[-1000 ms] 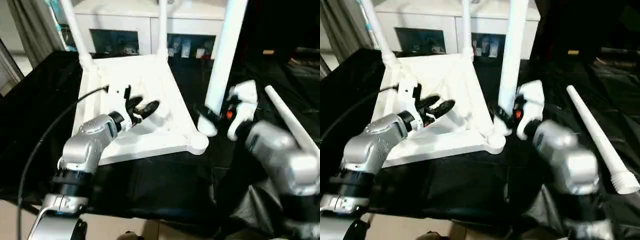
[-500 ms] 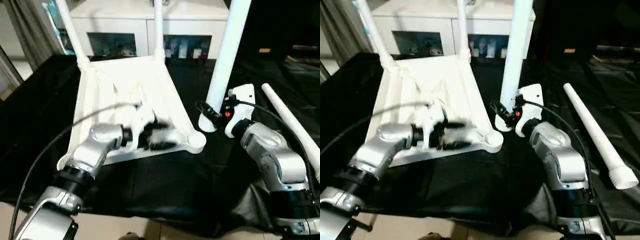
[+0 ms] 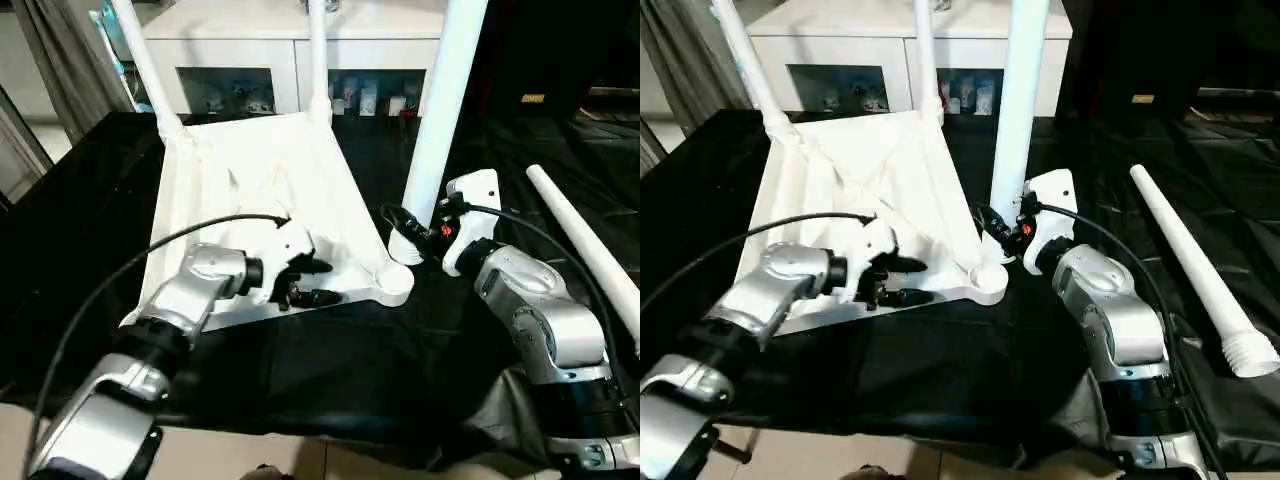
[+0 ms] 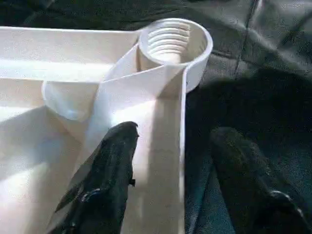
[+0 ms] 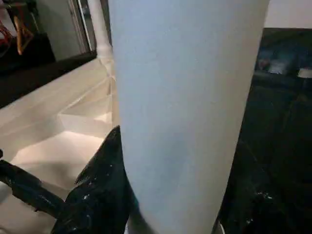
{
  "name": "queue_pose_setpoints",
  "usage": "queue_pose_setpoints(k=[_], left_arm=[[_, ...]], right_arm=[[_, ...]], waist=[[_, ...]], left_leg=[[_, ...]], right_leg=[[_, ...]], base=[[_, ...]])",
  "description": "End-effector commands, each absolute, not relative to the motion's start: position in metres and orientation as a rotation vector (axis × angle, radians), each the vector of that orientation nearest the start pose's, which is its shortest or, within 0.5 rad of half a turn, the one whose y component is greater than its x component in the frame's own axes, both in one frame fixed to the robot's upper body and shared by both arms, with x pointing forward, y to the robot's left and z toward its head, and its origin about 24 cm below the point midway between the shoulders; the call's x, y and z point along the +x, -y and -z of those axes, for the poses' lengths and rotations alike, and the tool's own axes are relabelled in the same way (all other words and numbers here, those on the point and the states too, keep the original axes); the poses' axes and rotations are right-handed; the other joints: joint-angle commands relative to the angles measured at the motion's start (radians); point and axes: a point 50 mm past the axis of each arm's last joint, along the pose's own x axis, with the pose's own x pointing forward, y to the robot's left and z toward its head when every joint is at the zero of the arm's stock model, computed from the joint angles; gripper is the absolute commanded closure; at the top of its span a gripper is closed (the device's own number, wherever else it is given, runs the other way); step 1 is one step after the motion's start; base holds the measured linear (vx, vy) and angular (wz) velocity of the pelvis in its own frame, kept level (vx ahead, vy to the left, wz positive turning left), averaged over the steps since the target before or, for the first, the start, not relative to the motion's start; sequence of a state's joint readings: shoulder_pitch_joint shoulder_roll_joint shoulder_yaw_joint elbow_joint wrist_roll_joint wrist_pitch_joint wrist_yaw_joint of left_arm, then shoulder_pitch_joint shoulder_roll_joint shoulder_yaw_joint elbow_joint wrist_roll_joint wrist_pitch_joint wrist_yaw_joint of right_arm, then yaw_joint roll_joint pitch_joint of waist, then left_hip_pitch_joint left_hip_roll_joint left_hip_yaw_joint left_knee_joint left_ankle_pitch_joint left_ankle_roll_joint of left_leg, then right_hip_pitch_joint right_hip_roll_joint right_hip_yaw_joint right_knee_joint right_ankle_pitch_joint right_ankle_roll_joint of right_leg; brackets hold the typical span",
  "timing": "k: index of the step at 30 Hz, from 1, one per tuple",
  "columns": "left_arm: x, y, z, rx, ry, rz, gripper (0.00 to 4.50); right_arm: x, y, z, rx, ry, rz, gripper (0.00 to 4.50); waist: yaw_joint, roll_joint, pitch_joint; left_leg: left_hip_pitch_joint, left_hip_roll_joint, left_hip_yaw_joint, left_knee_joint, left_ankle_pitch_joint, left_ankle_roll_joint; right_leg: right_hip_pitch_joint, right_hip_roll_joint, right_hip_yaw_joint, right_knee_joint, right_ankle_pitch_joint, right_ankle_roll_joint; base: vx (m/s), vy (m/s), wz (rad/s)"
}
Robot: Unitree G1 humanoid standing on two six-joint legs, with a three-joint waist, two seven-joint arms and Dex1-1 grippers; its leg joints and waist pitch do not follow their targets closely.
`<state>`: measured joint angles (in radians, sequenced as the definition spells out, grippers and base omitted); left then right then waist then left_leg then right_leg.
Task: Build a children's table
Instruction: Insert table leg to table base
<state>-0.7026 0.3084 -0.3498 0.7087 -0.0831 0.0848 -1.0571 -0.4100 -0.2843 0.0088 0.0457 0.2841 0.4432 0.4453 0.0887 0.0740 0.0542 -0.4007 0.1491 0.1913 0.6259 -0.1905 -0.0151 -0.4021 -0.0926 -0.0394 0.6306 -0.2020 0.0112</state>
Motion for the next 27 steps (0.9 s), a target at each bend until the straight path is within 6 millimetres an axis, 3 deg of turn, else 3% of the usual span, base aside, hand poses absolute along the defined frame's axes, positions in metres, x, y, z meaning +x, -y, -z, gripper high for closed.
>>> queue_pose_setpoints(k=[1,6,12,22,25,27], left_arm=[[0.339,-0.106,-0.063,0.369,-0.373,1.248,2.13],[0.340,-0.101,-0.059,0.365,-0.384,1.248,2.52],[0.340,-0.100,-0.053,0.367,-0.418,1.241,2.89],[0.341,-0.105,-0.053,0.375,-0.446,1.238,3.66],[0.338,-0.109,-0.048,0.382,-0.466,1.245,3.88],[0.336,-0.109,-0.045,0.383,-0.474,1.249,4.00]], right_arm=[[0.316,0.153,-0.111,-0.017,-0.084,-0.535,2.62],[0.315,0.156,-0.111,-0.011,-0.081,-0.515,2.62],[0.314,0.156,-0.109,-0.022,-0.088,-0.525,2.62],[0.316,0.154,-0.111,-0.033,-0.083,-0.540,2.62],[0.317,0.153,-0.111,-0.038,-0.084,-0.547,2.62],[0.317,0.154,-0.112,-0.036,-0.083,-0.550,2.62]], waist=[[-0.003,0.005,-0.080],[-0.008,-0.005,-0.081],[-0.007,-0.007,-0.080],[-0.007,-0.007,-0.078],[-0.006,-0.015,-0.078],[-0.006,-0.014,-0.076]], left_leg=[[0.032,0.068,-0.033,-0.079,-0.163,0.016],[0.027,0.067,-0.033,-0.077,-0.146,0.037],[0.027,0.069,-0.033,-0.076,-0.136,0.056],[0.027,0.071,-0.034,-0.079,-0.154,0.049],[0.026,0.071,-0.032,-0.079,-0.145,0.058],[0.026,0.071,-0.032,-0.080,-0.151,0.057]], right_leg=[[0.050,-0.061,0.034,-0.061,0.030,-0.285],[0.055,-0.063,0.035,-0.060,0.038,-0.290],[0.052,-0.064,0.036,-0.064,0.006,-0.287],[0.049,-0.064,0.036,-0.066,-0.027,-0.281],[0.049,-0.065,0.036,-0.067,-0.027,-0.281],[0.048,-0.066,0.036,-0.068,-0.044,-0.280]], base=[[0.000,0.000,0.00],[0.000,0.000,0.00],[0.000,0.000,0.00],[0.000,0.000,0.00],[0.000,0.000,0.00],[0.000,0.000,0.00]])
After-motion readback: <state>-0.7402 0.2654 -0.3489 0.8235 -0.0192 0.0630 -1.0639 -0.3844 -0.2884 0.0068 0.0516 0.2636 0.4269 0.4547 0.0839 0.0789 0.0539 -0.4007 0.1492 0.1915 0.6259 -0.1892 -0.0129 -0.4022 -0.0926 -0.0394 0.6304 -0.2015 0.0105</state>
